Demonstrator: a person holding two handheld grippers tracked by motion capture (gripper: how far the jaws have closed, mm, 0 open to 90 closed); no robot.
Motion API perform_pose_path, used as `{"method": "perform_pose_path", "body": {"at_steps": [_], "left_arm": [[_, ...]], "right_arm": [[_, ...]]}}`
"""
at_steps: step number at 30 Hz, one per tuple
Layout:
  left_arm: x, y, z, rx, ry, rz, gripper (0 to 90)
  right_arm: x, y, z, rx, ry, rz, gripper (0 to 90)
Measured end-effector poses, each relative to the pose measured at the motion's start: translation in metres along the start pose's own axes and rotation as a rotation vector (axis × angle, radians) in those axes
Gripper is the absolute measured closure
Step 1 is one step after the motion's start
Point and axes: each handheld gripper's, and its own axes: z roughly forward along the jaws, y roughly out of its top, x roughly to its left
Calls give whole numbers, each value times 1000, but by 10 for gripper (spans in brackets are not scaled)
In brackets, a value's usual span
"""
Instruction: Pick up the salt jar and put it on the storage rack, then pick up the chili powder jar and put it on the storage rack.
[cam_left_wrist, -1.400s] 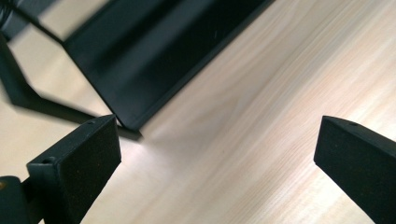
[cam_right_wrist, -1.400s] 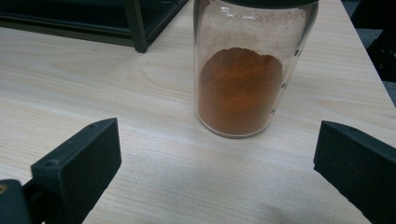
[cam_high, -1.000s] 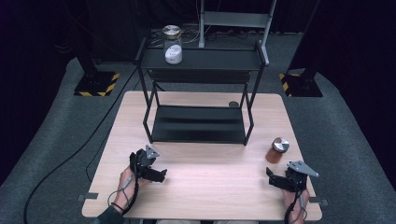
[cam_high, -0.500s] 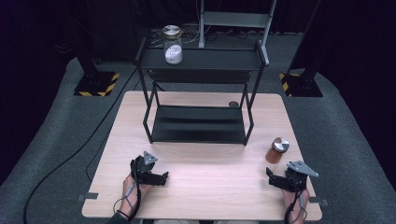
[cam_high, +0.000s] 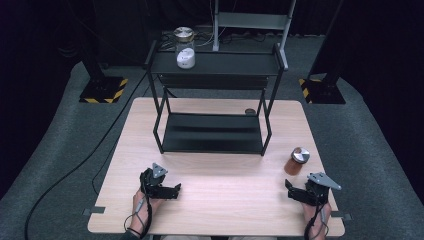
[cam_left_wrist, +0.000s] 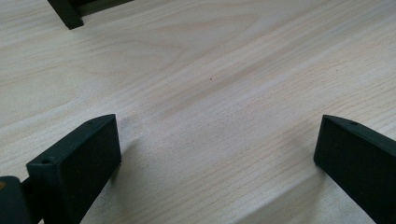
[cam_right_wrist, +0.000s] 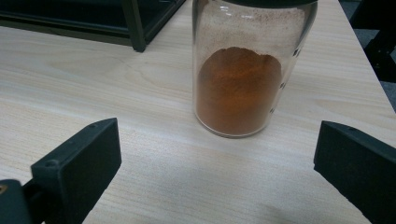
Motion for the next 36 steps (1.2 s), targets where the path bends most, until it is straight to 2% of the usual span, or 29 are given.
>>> {"method": "perform_pose_path", "body": {"at_steps": [24, 31, 36], "left_arm": [[1, 0, 0, 3, -2, 3, 0], [0, 0, 0, -1, 1, -2, 1], [0, 0, 0, 0, 1, -3, 1]], "right_arm": [[3, 2, 1, 12, -9, -12, 0], [7, 6, 3, 36, -20, -40, 0], [4, 10, 4, 58, -13, -14, 0]]}}
